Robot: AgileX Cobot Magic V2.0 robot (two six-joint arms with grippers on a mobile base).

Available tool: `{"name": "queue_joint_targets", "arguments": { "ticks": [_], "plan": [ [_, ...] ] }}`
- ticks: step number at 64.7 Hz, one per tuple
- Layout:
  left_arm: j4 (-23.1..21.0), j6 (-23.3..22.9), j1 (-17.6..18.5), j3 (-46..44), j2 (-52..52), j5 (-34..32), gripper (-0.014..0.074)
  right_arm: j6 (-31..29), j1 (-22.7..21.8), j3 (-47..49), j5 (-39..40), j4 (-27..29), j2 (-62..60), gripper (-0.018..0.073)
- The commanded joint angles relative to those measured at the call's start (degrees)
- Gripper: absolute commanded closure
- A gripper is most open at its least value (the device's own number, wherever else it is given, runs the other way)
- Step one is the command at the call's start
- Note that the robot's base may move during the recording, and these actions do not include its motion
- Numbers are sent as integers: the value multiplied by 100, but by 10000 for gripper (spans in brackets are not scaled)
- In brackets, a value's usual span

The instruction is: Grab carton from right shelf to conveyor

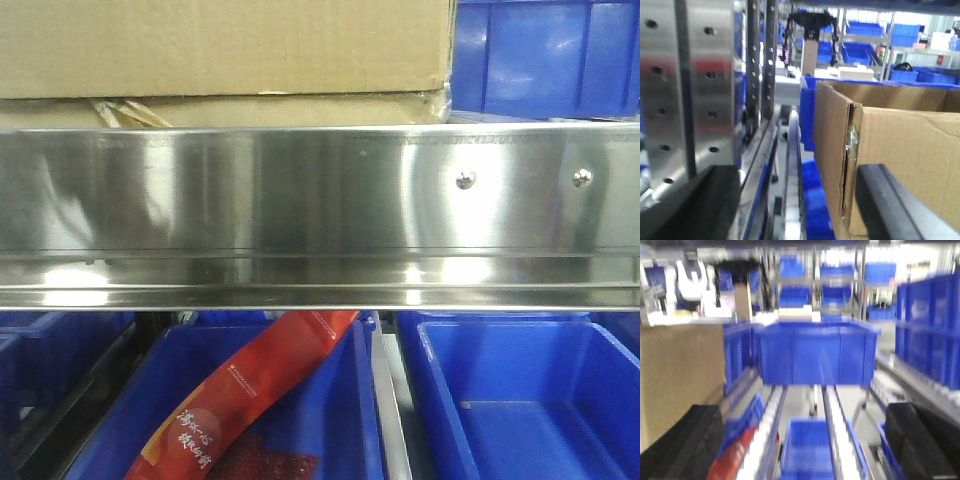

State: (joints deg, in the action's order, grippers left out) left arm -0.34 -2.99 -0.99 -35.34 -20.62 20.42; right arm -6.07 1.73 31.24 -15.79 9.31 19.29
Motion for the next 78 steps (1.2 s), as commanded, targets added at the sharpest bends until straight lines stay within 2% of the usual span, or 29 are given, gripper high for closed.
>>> {"name": "queue_joint_targets", "arguments": {
  "ticks": [1, 7, 21, 32, 41, 49, 56, 62, 69, 78],
  "plan": [
    [-85, 9, 69, -148, -287, -134, 172, -12, 5, 62, 499, -5, 324, -6],
    [-85, 9, 279, -503, -586, 119, 172, -12, 67, 415, 460, -5, 594, -1],
    [-85, 9, 556, -1891, -1665, 1346, 174, -12, 765, 2010, -1055, 221, 1661, -1],
    [-98, 9, 567, -3230, -2807, 2496, 174, 67, 1354, 3493, -2437, 306, 2900, -1],
    [-237, 9, 567, -4208, -3711, 3182, 174, 267, 1592, 4890, -3512, 306, 3978, -1],
    [-228, 9, 567, -5020, -4429, 3683, 174, 729, 1663, 6201, -4446, 61, 4832, 0],
    [-189, 9, 567, -5725, -4974, 4087, 174, 1182, 1952, 7186, -5173, -626, 5554, 0],
    [-189, 9, 567, -6269, -5509, 4285, 174, 1322, 2272, 7889, -5417, -1036, 6076, 0],
    [-189, 9, 567, -6816, -6019, 4565, 174, 1322, 2548, 8479, -5417, -1051, 6681, 0],
    [-189, 9, 567, -7426, -6607, 4714, 174, 1347, 2629, 9048, -5417, -1022, 7452, 0]
  ]
}}
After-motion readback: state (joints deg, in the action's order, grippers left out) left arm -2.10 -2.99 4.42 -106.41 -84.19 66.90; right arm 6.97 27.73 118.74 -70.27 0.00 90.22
